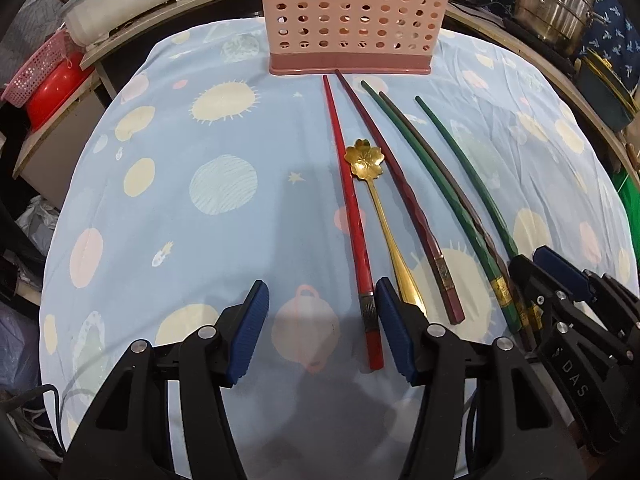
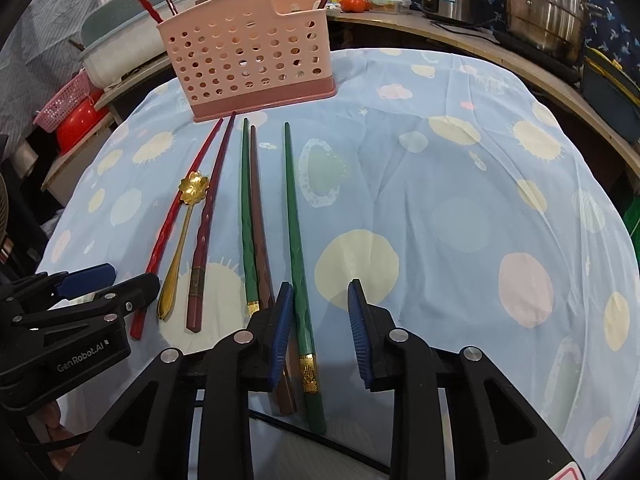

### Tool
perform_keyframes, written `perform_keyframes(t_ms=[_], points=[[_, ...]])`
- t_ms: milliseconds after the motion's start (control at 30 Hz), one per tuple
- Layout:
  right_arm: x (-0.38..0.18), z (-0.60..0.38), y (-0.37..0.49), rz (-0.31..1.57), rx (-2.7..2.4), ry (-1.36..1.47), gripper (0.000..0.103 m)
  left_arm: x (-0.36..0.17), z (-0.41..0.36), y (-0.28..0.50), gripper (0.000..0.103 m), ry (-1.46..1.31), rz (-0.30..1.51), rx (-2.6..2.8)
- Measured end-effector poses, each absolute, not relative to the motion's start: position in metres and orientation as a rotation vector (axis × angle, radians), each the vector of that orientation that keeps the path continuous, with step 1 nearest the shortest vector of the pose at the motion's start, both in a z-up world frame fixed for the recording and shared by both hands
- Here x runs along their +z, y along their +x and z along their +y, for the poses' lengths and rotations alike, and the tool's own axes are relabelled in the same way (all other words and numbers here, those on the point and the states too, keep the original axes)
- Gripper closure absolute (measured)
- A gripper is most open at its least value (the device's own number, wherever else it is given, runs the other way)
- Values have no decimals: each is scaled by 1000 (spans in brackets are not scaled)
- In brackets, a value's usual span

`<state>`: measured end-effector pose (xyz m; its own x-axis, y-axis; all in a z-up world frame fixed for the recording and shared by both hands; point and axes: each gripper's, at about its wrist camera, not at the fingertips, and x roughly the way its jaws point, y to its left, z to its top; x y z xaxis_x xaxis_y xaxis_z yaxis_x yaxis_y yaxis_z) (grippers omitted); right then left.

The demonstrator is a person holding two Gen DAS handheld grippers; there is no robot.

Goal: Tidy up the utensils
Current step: 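Move both open tools back down toward the remaining utensils, then close left tool on the red chopstick while right tool grasps a green chopstick, then lift both chopsticks and carry them above the pink holder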

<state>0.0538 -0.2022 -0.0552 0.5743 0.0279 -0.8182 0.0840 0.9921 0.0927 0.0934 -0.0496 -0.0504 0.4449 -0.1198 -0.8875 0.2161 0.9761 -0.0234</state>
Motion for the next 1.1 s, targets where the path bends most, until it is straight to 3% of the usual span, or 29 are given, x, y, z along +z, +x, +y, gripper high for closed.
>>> perform_keyframes(t_ms=[300, 367, 433, 533, 600, 1100], points=[[-56, -198, 38, 955, -28, 91, 78, -51, -48, 82, 51, 113, 1075, -222], [-56, -198, 36, 953, -28, 91, 86, -51, -48, 80, 55, 113, 1071, -226], [-55, -198, 35, 954, -22, 93, 93, -50, -49, 78, 69, 115, 1065, -235], [-55, -197, 35, 958, -15, 97, 95, -48, -50, 78, 90, 107, 1067, -262], [-54, -198, 34, 960, -9, 112, 95, -48, -49, 78, 94, 99, 1071, -272], [-5, -203, 38, 871, 19, 154, 96, -2, -37, 88, 96, 44, 996, -276]])
